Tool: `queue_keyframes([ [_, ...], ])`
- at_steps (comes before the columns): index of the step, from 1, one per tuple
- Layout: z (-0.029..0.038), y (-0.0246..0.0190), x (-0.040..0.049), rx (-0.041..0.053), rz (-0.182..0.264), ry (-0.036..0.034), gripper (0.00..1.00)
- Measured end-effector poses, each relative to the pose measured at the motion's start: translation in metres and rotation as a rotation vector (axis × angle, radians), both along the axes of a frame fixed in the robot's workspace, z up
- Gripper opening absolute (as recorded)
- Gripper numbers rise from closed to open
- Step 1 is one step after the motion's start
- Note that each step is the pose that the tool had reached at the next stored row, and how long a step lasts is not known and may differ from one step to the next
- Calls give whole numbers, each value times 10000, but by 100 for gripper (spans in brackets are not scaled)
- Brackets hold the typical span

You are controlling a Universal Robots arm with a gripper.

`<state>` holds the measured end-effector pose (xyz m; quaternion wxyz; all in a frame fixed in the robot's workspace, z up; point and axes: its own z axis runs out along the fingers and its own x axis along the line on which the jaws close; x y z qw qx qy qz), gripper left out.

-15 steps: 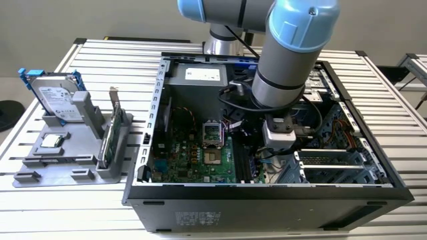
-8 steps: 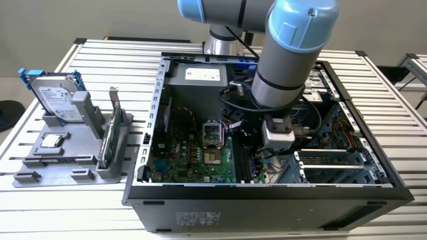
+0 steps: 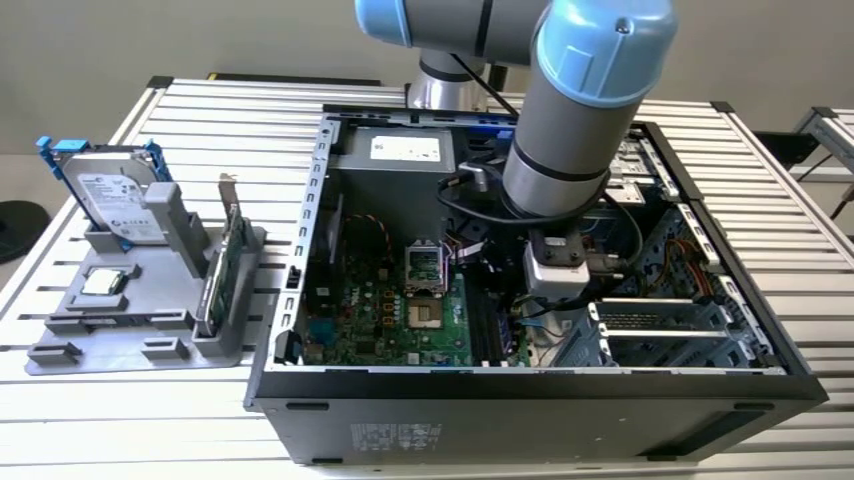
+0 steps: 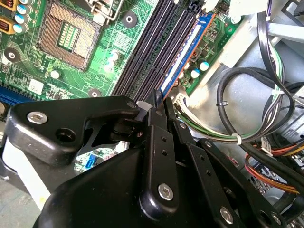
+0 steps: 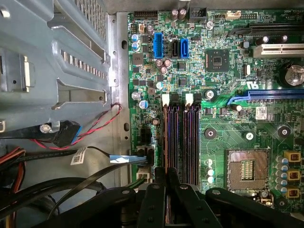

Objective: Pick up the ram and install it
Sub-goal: 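Insert the ram into the slot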

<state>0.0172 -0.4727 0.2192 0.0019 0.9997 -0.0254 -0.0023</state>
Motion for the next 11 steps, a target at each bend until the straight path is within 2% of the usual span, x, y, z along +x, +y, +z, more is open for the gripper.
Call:
queue_keyframes([
  [11,-2,1,0,1,-1,0,0],
])
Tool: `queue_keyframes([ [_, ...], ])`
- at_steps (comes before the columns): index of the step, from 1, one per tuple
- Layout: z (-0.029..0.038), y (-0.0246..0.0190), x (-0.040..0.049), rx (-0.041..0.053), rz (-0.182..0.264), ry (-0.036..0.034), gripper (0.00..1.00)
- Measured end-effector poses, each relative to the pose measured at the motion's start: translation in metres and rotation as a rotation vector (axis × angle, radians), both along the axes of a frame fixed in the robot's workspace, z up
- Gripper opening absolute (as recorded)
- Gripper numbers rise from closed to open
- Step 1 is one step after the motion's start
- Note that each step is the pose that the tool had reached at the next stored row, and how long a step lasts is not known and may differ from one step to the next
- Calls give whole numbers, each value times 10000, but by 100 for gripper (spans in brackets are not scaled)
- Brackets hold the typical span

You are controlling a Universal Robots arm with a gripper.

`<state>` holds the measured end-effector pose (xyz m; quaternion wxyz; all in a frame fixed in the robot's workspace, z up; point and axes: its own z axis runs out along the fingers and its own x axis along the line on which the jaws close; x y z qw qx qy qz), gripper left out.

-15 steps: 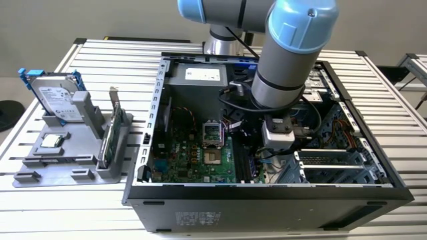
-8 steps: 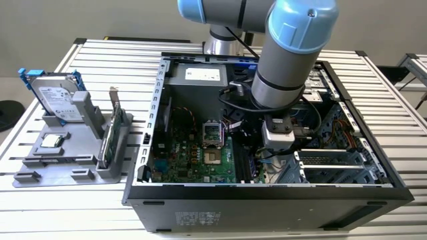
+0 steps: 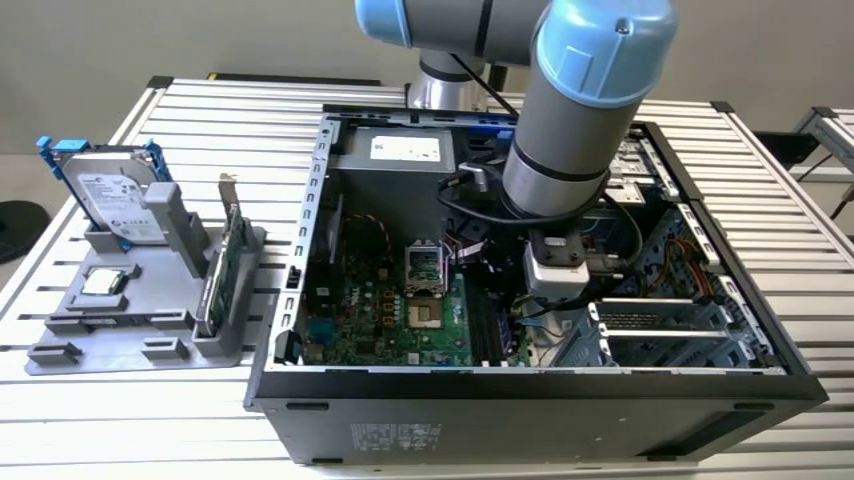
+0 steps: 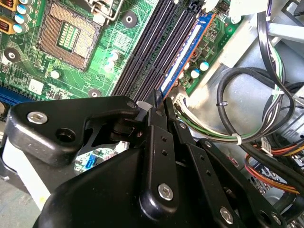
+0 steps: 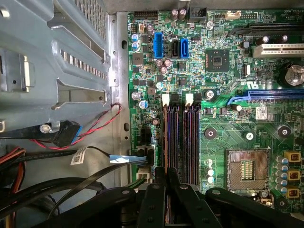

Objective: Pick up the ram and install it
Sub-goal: 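Insert the ram into the slot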

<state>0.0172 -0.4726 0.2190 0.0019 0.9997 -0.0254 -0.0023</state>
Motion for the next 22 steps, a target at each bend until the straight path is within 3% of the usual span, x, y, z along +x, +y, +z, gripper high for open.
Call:
queue_keyframes([
  [7,-3,4,-13,-1,-30,0,0],
  [16,-67,3,-15,-8,-75,2,0],
  [22,-73,4,-14,-2,-75,0,0],
])
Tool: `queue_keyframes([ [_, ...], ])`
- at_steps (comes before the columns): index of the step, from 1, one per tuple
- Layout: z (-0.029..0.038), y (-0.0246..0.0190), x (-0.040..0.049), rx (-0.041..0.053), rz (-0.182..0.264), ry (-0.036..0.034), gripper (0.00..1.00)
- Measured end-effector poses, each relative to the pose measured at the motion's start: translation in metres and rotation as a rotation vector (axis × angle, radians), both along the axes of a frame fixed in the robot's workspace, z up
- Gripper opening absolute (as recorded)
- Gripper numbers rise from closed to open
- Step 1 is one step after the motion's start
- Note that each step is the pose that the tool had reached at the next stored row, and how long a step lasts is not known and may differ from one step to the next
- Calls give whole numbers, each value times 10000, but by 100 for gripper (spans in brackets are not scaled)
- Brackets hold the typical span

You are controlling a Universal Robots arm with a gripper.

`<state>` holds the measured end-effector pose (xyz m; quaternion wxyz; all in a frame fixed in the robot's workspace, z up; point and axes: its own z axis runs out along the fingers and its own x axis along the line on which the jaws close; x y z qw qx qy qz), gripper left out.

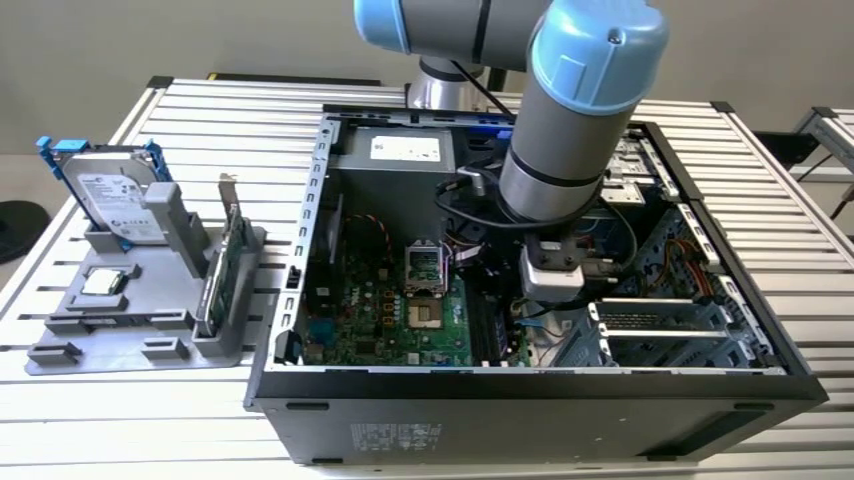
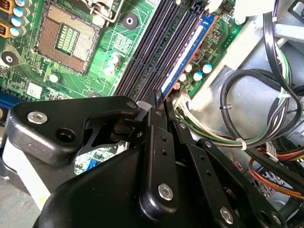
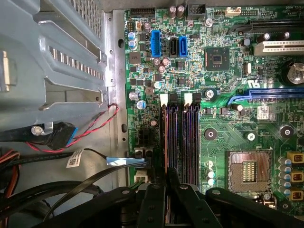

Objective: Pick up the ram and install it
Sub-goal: 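Insert the ram into the slot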

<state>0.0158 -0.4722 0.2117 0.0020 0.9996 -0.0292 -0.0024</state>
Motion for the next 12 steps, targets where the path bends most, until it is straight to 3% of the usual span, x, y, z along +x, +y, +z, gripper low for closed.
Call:
queue_keyframes([
  [2,-1,1,0,5,-1,-1,0],
  [3,-14,6,1,39,0,-9,100],
  [9,4,0,0,-2,0,0,100],
  [12,81,0,0,4,-7,0,100],
])
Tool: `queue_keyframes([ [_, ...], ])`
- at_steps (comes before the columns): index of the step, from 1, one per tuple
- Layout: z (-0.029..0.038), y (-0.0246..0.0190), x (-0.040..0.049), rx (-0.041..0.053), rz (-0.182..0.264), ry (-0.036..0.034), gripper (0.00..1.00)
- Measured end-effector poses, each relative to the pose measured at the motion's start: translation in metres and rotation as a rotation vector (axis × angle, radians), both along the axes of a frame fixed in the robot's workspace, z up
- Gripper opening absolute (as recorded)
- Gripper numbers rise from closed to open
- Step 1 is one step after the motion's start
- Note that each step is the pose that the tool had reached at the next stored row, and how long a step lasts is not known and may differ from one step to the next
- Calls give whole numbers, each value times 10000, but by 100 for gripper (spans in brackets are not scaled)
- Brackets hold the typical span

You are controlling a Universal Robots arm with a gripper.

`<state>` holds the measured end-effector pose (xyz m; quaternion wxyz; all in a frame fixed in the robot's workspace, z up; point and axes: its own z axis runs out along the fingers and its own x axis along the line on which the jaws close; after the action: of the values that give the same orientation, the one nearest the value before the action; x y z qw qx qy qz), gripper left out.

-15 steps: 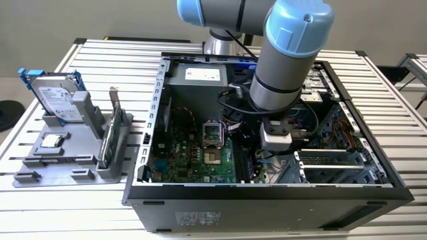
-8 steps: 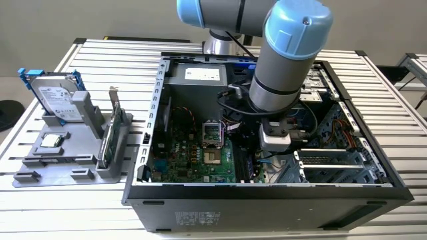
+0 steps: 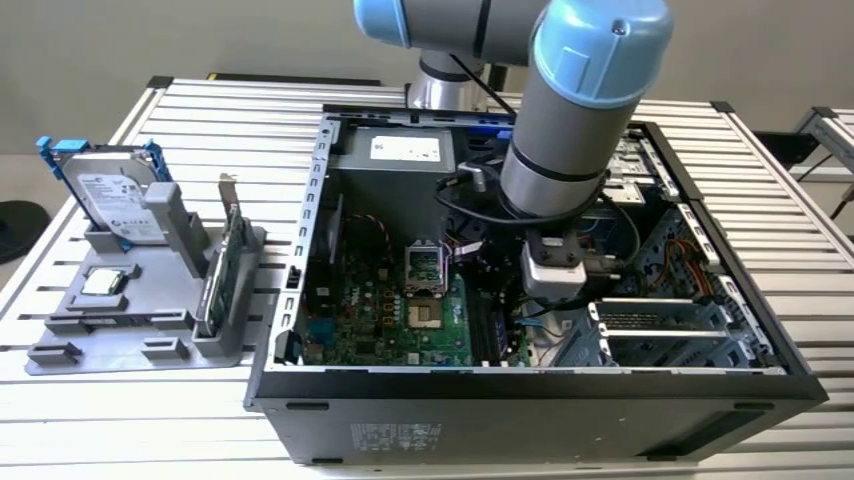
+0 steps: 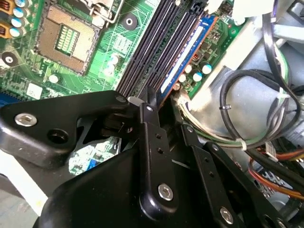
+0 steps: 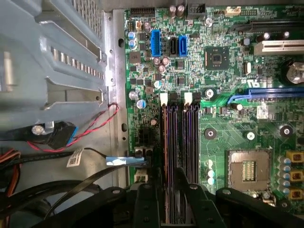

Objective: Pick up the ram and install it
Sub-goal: 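Insert the ram into the slot, then press down the ram until it locks into place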

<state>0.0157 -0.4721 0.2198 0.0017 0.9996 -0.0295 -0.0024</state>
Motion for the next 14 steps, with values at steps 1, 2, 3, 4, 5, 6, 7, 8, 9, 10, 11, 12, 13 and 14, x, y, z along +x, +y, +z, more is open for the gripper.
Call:
queue_keyframes([
  [1,29,0,0,-2,-10,1,100],
  [2,55,0,0,6,-28,-1,100],
  [3,90,0,0,8,-43,0,100],
  [4,126,0,0,15,-54,0,100],
  [5,154,0,0,29,-65,0,100],
  [6,176,0,0,52,-77,0,100],
  [7,196,0,-1,86,-89,0,100],
  [8,217,0,0,115,-100,0,100],
  [9,235,0,-1,145,-113,0,100],
  [10,252,0,-1,183,-128,1,100],
  [11,267,0,-1,226,-141,0,100],
  [12,278,0,0,272,-148,1,100],
  [13,281,0,-1,290,-149,0,100],
  [14,280,0,-1,292,-150,0,0],
])
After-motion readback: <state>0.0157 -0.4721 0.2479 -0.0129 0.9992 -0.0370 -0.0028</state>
